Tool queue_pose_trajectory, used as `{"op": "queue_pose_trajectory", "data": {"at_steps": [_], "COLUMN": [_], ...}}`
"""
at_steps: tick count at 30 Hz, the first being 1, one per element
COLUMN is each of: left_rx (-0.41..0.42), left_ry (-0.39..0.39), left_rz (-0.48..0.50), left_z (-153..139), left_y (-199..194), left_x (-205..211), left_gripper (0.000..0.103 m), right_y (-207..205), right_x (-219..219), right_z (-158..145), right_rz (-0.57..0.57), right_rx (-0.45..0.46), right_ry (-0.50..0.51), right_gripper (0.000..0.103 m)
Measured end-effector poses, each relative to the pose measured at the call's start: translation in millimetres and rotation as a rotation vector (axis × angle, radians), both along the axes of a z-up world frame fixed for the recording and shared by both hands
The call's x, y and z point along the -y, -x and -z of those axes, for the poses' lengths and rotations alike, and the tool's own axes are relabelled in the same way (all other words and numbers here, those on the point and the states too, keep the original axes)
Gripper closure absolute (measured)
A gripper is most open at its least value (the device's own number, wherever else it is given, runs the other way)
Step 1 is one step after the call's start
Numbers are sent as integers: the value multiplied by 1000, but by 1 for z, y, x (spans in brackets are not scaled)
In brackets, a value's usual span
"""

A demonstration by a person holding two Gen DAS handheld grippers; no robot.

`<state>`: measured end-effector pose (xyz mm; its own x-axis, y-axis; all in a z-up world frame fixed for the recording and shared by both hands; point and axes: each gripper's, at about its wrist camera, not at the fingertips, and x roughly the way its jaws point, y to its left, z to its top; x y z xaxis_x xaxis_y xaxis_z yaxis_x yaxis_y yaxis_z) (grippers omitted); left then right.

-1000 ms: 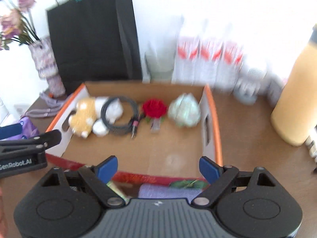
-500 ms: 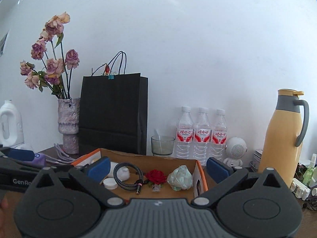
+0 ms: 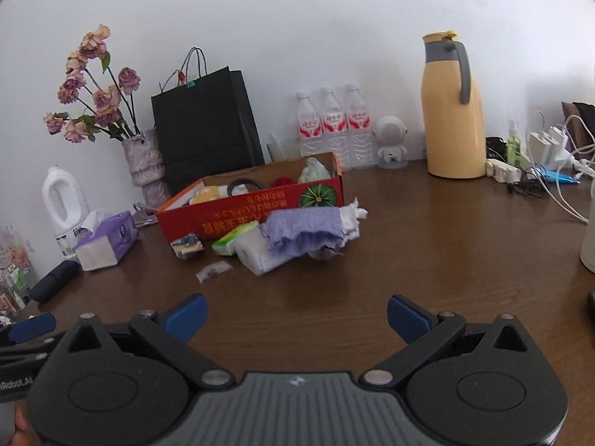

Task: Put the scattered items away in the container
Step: 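Withdraw both tools from the box back over the table, then grasp the blue-and-white wrapper with the left gripper while the right gripper grasps the purple cloth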

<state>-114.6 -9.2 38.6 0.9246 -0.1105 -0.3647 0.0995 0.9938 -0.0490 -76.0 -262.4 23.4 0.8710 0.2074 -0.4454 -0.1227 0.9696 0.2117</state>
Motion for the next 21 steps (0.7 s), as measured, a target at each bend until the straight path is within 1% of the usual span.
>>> {"op": "queue_pose_trajectory", "data": {"at_steps": [3,4,8,12,14,16,18,20,21], "left_rx": [37,33,-29,-11,-22,-79,-133,-190,-214], "left_ry": [-2,-3,-35,-78,-102,-104,-67,-21,-16], "left_rz": [5,-1,-40,2,7,-1,4,1,-14], "left_z": [-5,-5,-6,-10,-12,-12,-9,-4,-2], "left_y": [4,0,-26,-55,-80,-115,-152,-190,-209], "left_x": [2,2,0,-3,-4,-8,-14,-21,-23], "left_gripper": [0,0,0,0,0,0,0,0,0], "right_y": [9,8,-8,-35,-52,-69,-85,-100,-107], "right_x": [8,9,11,16,13,8,1,-4,-6], "right_z": [-1,-1,-2,-3,-5,-10,-15,-16,-14], "right_rz": [23,32,39,29,1,-31,-42,-44,-57], "right_rx": [14,15,5,-15,-32,-21,-13,-11,-13], "right_ry": [-4,-5,5,9,39,68,92,90,85], "right_gripper": [0,0,0,0,0,0,0,0,0]}}
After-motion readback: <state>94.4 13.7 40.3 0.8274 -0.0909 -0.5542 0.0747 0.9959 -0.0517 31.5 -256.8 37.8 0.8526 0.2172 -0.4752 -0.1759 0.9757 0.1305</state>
